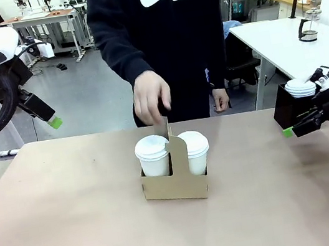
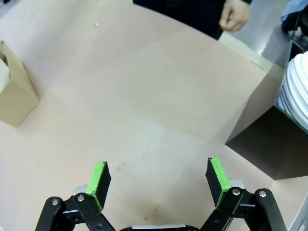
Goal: Pour a drink into a cup and package it in a carrier.
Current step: Insert the held 600 ml Paper Cup into the Cup Carrier.
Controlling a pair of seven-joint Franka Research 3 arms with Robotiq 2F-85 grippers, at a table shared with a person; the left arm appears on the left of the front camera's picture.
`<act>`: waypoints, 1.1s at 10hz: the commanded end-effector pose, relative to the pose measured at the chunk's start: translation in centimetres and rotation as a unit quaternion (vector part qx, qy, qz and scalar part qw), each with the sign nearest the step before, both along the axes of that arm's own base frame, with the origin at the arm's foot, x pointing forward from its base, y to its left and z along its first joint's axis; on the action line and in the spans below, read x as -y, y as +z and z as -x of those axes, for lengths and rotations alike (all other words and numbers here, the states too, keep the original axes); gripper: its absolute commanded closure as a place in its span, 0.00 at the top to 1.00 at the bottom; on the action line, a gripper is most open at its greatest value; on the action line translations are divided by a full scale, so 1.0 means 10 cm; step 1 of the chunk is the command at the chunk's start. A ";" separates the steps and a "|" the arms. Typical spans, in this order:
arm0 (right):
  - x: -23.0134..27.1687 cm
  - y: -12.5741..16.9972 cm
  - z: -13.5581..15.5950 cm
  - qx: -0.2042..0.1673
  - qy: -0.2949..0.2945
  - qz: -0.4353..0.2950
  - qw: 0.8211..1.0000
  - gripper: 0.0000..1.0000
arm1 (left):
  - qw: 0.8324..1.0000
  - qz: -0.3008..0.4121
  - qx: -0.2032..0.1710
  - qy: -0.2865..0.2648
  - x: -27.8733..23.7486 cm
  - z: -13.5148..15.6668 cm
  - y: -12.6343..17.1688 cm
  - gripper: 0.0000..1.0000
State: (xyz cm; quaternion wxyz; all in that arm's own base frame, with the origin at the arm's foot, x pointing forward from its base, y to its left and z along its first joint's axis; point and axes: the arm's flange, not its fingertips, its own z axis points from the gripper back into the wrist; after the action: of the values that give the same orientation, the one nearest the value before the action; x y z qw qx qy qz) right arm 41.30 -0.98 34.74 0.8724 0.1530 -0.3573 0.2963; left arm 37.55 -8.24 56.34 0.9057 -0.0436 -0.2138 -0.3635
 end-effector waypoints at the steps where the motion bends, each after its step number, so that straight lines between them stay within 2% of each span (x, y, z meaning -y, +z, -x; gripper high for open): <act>1: 0.00 0.00 0.00 0.001 0.000 0.001 1.000 1.00 | 1.000 0.003 0.000 0.001 -0.01 0.00 0.01 1.00; 11: 0.00 0.00 0.00 0.001 0.000 0.001 1.000 1.00 | 1.000 0.003 0.000 0.001 -0.01 0.00 0.01 1.00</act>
State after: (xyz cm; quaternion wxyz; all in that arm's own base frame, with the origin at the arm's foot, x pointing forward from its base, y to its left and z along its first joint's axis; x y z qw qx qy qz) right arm 41.30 -0.98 34.74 0.8724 0.1530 -0.3573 0.2964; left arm 37.55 -8.24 56.34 0.9057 -0.0436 -0.2138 -0.3635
